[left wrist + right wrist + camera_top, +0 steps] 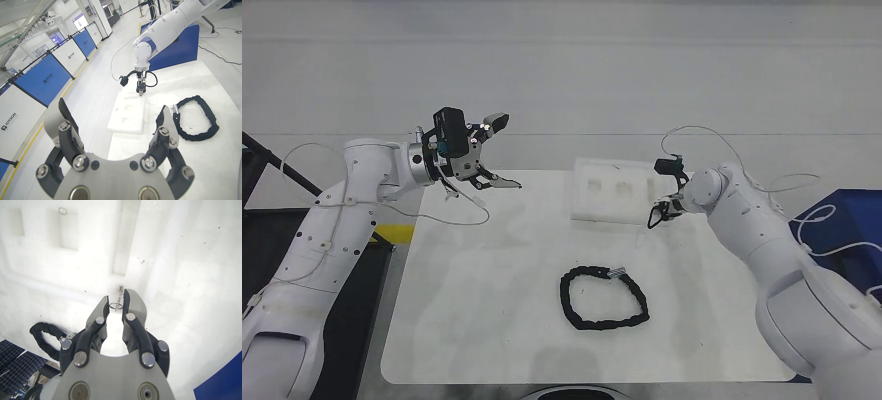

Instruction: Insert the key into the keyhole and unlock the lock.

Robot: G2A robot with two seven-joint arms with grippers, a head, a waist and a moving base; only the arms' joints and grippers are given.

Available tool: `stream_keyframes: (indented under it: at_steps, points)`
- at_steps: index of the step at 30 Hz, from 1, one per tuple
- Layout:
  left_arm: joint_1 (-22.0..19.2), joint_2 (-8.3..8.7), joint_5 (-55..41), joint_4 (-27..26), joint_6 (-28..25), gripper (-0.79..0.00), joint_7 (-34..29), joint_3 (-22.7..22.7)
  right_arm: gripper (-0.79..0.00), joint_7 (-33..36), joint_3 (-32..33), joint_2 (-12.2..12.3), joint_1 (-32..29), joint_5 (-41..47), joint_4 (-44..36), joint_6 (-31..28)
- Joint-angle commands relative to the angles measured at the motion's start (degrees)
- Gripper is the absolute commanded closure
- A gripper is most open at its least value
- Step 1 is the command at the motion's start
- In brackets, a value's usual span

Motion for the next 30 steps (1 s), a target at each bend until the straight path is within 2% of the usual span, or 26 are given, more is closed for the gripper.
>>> stream_keyframes:
  at_steps: [1,4,30]
  points:
    - [0.0,0.0,0.0,0.0,0.0,-0.785,-0.01,0.0,-0.04,-0.17,0.04,-0.2,0.1,-0.17,0.31,0.13]
    - [0.0,0.0,0.0,0.0,0.0,-0.785,-0.01,0.0,0.0,-0.22,0.15,-0.55,0.27,-0.36,0.97,0.38]
    - [0.0,0.0,0.0,0.0,0.0,-0.785,-0.01,0.0,0.0,0.13,1.94,-2.42,1.73,-0.94,4.58,1.41]
